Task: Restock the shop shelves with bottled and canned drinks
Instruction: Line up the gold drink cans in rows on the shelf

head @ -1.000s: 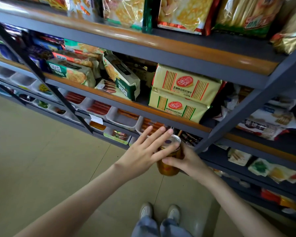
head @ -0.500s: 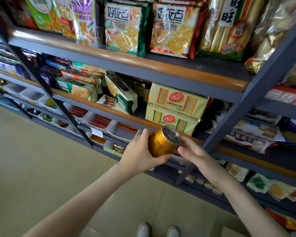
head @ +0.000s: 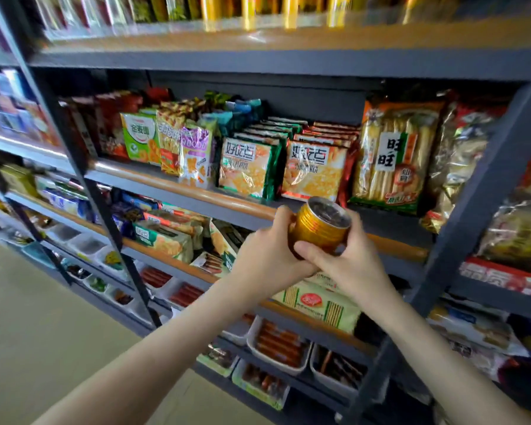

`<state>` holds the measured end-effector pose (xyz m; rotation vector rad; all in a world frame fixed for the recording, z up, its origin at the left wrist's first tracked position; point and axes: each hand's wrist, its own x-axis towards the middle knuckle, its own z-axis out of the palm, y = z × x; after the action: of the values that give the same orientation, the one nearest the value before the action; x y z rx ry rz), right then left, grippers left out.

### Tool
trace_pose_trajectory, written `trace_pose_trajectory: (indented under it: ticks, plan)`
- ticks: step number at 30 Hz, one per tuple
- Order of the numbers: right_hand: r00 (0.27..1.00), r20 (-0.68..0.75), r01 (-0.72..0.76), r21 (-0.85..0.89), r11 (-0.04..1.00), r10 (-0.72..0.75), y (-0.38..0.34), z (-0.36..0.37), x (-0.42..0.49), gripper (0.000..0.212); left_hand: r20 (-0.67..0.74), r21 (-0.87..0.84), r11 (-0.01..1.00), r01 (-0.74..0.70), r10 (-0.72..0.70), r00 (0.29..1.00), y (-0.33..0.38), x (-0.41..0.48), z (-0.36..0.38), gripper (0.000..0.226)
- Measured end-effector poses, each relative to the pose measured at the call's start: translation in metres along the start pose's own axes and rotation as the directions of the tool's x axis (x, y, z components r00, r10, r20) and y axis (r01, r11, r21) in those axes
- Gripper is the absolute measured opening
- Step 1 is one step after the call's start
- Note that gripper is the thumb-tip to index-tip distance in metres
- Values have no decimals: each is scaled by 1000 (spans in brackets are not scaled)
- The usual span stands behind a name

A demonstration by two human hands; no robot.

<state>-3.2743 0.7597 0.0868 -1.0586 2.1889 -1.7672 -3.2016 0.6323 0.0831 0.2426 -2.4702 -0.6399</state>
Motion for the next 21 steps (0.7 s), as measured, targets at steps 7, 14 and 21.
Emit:
trace_pose_trajectory:
  ticks: [7, 14, 21]
  plan:
    - [938, -196, 271, -105, 957, -287, -91, -6, 64, 67, 8, -286, 860, -423, 443, 896, -26, 92, -98, 46]
    - [769, -404, 363, -362, 858, -496, -169, -31, 107, 68, -355, 138, 718, -683, 679, 642, -9, 184, -150, 37]
    - [769, -509, 150, -446, 882, -388, -200, -89, 141, 72, -341, 401, 619, -675, 785, 517, 32, 264, -142, 41]
